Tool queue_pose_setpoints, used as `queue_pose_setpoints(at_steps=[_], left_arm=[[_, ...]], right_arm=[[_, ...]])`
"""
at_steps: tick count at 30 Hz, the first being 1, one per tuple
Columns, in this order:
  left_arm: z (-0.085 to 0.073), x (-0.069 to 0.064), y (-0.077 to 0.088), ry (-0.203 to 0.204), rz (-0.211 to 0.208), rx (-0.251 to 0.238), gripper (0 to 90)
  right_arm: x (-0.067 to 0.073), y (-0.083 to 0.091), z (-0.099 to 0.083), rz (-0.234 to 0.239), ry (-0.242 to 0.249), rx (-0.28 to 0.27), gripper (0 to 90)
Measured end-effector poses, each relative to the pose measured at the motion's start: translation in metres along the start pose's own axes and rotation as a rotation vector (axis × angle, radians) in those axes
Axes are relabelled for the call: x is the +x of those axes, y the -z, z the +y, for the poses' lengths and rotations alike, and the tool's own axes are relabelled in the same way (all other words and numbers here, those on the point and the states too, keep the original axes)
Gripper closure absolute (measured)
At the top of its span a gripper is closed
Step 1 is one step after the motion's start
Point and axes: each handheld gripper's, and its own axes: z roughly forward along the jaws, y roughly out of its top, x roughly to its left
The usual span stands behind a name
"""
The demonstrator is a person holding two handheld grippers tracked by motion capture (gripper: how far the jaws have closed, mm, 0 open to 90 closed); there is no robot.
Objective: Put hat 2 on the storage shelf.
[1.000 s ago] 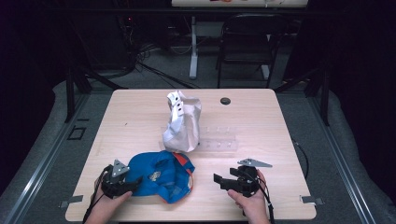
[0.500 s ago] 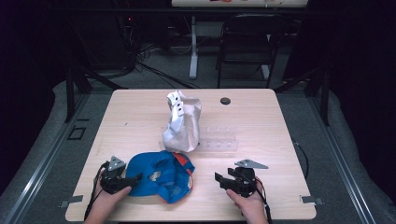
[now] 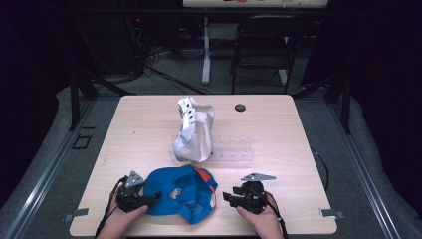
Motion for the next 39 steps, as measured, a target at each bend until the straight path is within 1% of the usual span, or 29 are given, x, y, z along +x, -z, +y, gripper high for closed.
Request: queue_pose_setpoints(at_steps=[1,2,3,4,6,7,8,9,10,11,12,13,15,17,19,20,22,25,26,27,30,31,32,33,34,35,36,37,39], left_arm=[[0.002,-0.007,-0.002,-0.011,-0.025,0.008,26.4],[0.002,-0.007,-0.002,-0.011,-0.025,0.008,26.7],[0.003,-0.014,-0.003,-0.032,-0.04,0.004,27.2],[0.003,-0.014,-0.003,-0.032,-0.04,0.004,27.5],[0.003,-0.019,-0.003,-0.051,-0.044,0.008,27.8],[0.003,-0.021,-0.002,-0.066,-0.044,0.01,28.9],[0.003,-0.021,-0.002,-0.066,-0.044,0.01,29.8],[0.004,-0.02,0.0,-0.072,-0.043,0.014,29.8],[0.003,-0.02,0.0,-0.067,-0.038,0.007,30.6],[0.003,-0.017,0.003,-0.057,-0.029,-0.006,31.3],[0.003,-0.017,0.003,-0.057,-0.029,-0.006,31.8],[0.003,-0.015,0.005,-0.051,-0.03,-0.007,32.1],[0.002,-0.01,0.008,-0.041,-0.027,-0.011,32.7],[0.001,-0.01,0.008,-0.041,-0.027,-0.013,33.7],[0.0,-0.01,0.007,-0.045,-0.026,-0.015,35.8],[0.0,-0.01,0.007,-0.045,-0.026,-0.015,36.6],[0.0,-0.011,0.006,-0.06,-0.031,-0.004,37.7],[0.0,-0.012,0.005,-0.068,-0.034,0.005,38.2],[0.0,-0.012,0.004,-0.071,-0.037,0.003,39.3],[0.0,-0.013,0.004,-0.074,-0.029,0.001,39.3],[0.0,-0.013,0.004,-0.076,-0.032,0.0,39.3],[0.0,-0.013,0.004,-0.077,-0.031,-0.001,39.3],[0.0,-0.013,0.004,-0.078,-0.03,-0.002,39.3],[-0.001,-0.013,0.004,-0.084,-0.023,-0.009,39.4],[-0.001,-0.013,0.004,-0.084,-0.023,-0.009,39.5],[-0.001,-0.014,0.004,-0.086,-0.019,-0.007,39.5],[-0.001,-0.014,0.004,-0.085,-0.019,-0.007,39.5],[-0.001,-0.013,0.004,-0.081,-0.021,-0.009,39.4],[-0.001,-0.013,0.004,-0.08,-0.022,-0.009,39.4]], right_arm=[[0.0,-0.001,0.0,0.042,-0.025,0.022,55.7],[0.0,-0.001,0.0,0.042,-0.025,0.022,55.7],[-0.001,-0.002,0.0,0.067,-0.037,0.045,55.9],[-0.001,-0.002,0.0,0.067,-0.037,0.045,55.9],[-0.001,-0.003,-0.001,0.08,-0.036,0.057,55.9],[-0.003,-0.003,-0.002,0.122,-0.057,0.083,54.6],[-0.003,-0.003,-0.002,0.122,-0.057,0.083,54.6],[-0.004,-0.003,-0.002,0.143,-0.067,0.088,54.6],[-0.003,-0.003,-0.004,0.142,-0.082,0.093,54.6],[-0.004,-0.005,-0.006,0.166,-0.097,0.101,54.6],[-0.004,-0.005,-0.006,0.166,-0.097,0.101,54.6],[-0.004,-0.004,-0.007,0.166,-0.1,0.128,54.8],[-0.005,-0.004,-0.008,0.173,-0.106,0.149,56.8],[-0.005,-0.004,-0.009,0.181,-0.109,0.152,57.5],[-0.005,-0.008,-0.01,0.199,-0.123,0.169,58.6],[-0.005,-0.008,-0.01,0.199,-0.123,0.169,58.6],[-0.005,-0.012,-0.012,0.224,-0.128,0.18,60.5],[-0.004,-0.012,-0.012,0.234,-0.123,0.191,63.1],[-0.004,-0.011,-0.011,0.249,-0.129,0.176,66.5],[-0.004,-0.011,-0.011,0.249,-0.129,0.176,66.5],[-0.006,-0.006,-0.008,0.258,-0.137,0.144,70.1],[-0.008,-0.002,-0.007,0.264,-0.165,0.113,72.9],[-0.008,-0.002,-0.007,0.264,-0.165,0.113,72.9],[-0.011,0.001,-0.005,0.27,-0.191,0.084,76.4],[-0.012,0.003,-0.004,0.271,-0.212,0.071,78.1],[-0.013,0.004,-0.004,0.291,-0.232,0.065,78.3],[-0.013,0.004,-0.004,0.291,-0.232,0.065,78.3],[-0.015,0.003,-0.003,0.309,-0.248,0.082,76.8],[-0.016,0.002,-0.005,0.269,-0.232,0.109,72.4]])
